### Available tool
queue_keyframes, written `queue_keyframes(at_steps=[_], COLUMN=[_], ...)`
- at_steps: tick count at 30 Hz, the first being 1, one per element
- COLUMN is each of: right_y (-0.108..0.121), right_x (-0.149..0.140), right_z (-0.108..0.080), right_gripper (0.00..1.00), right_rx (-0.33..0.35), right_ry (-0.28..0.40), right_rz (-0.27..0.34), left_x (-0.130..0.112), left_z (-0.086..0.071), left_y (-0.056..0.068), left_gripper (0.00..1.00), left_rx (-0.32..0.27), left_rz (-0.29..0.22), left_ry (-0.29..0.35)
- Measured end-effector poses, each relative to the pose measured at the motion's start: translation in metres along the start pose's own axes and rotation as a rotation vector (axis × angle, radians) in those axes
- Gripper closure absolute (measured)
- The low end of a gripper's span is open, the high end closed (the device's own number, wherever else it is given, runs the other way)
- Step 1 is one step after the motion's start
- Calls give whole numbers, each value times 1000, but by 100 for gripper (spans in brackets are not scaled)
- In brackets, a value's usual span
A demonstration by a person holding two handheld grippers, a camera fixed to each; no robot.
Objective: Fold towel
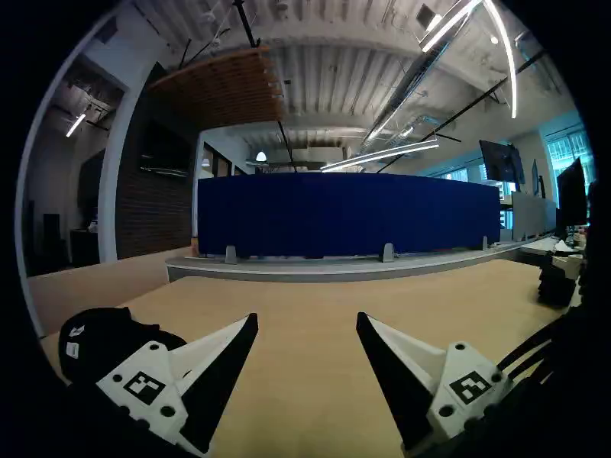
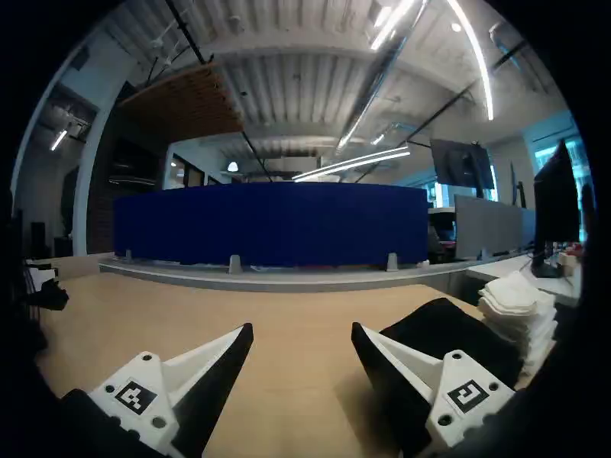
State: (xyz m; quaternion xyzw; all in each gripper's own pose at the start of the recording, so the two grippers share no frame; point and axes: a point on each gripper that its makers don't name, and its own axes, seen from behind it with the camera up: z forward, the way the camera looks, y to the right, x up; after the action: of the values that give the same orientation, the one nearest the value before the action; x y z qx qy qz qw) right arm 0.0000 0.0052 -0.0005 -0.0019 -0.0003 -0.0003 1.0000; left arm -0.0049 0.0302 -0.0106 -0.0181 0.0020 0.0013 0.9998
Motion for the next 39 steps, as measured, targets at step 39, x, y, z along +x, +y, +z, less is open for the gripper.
queue_keyframes(at_steps=[39], right_y=[0], right_x=[0], right_z=[1], right_gripper=[0], right_rx=[0], right_ry=[0], right_rz=[0], left_x=[2], left_z=[1], left_y=[-4], left_gripper=[4], left_rx=[-1], left_rz=[-1], left_ry=[-1])
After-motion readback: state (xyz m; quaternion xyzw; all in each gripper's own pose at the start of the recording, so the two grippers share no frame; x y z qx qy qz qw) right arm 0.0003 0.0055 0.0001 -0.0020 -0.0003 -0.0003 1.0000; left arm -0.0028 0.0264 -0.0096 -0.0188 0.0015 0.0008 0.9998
